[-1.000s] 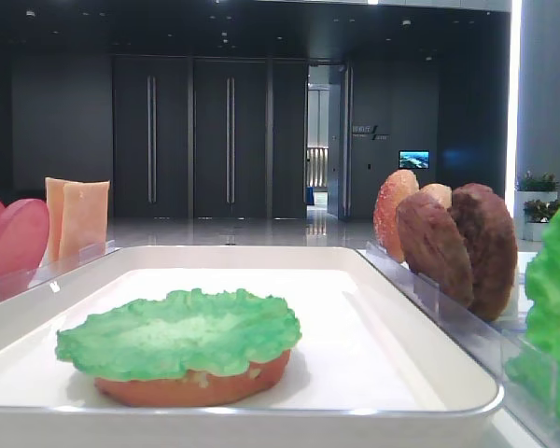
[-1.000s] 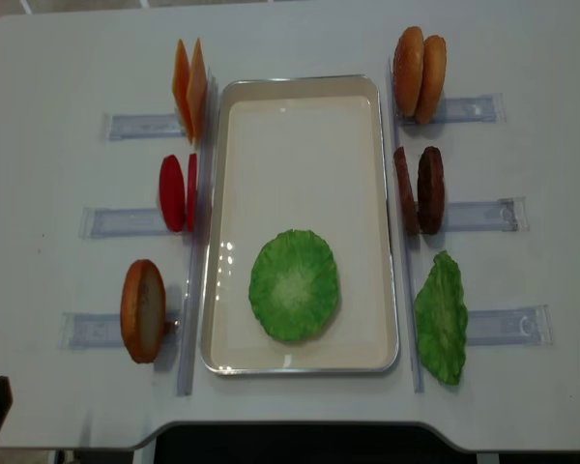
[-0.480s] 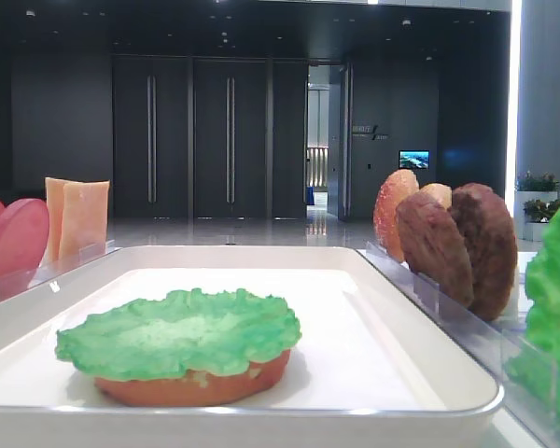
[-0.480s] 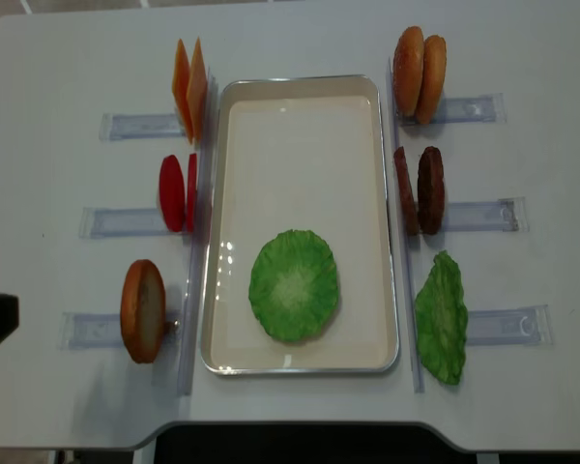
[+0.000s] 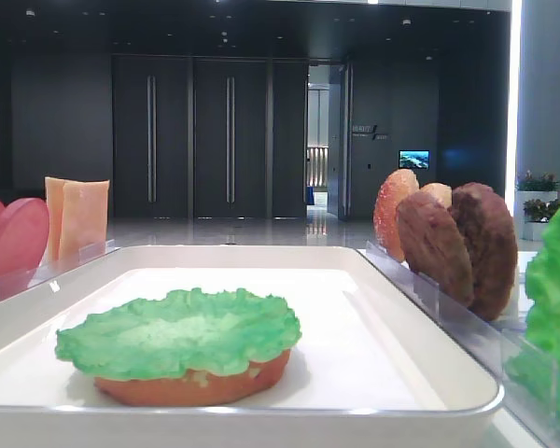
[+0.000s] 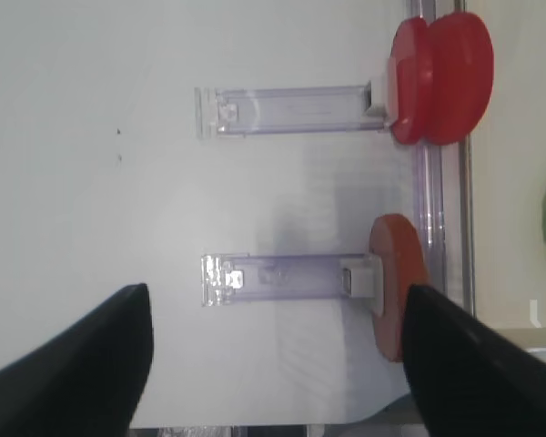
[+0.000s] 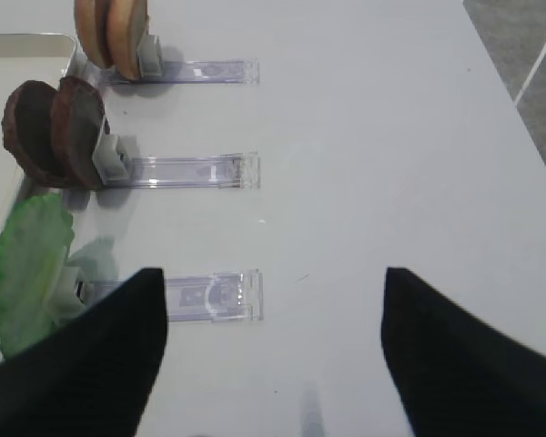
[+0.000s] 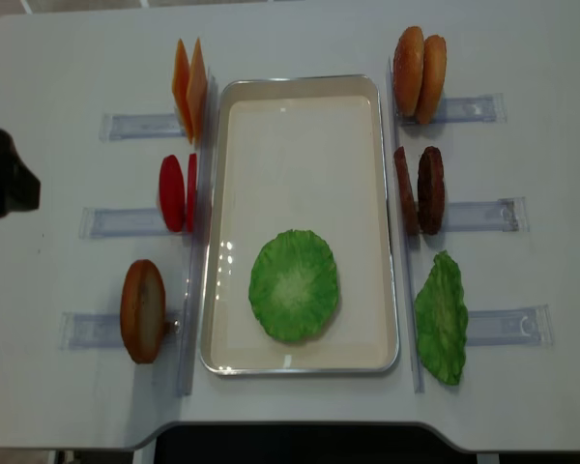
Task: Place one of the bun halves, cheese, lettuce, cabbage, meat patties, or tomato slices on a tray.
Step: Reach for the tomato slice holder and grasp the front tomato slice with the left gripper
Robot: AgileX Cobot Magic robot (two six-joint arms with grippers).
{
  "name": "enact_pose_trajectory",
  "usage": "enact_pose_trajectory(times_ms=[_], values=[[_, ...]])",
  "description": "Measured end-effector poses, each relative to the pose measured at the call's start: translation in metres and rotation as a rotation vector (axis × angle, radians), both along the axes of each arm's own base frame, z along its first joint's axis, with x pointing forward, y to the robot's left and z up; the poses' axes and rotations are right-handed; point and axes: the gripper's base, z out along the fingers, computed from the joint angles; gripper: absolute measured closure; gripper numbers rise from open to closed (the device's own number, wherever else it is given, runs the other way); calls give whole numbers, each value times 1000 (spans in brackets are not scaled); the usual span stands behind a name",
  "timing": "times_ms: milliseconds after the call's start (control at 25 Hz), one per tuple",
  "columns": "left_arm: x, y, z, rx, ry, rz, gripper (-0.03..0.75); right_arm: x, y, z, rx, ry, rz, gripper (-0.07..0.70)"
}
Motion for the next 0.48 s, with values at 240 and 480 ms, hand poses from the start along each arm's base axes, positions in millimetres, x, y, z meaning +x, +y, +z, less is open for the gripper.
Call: enact_pose_trajectory(times_ms=[240, 480], values=[[49, -1, 2, 11, 62, 2, 62, 0, 0, 0, 0, 0, 0, 155], [86, -1, -3, 18, 95, 2, 36, 0, 0, 0, 0, 0, 0, 155]])
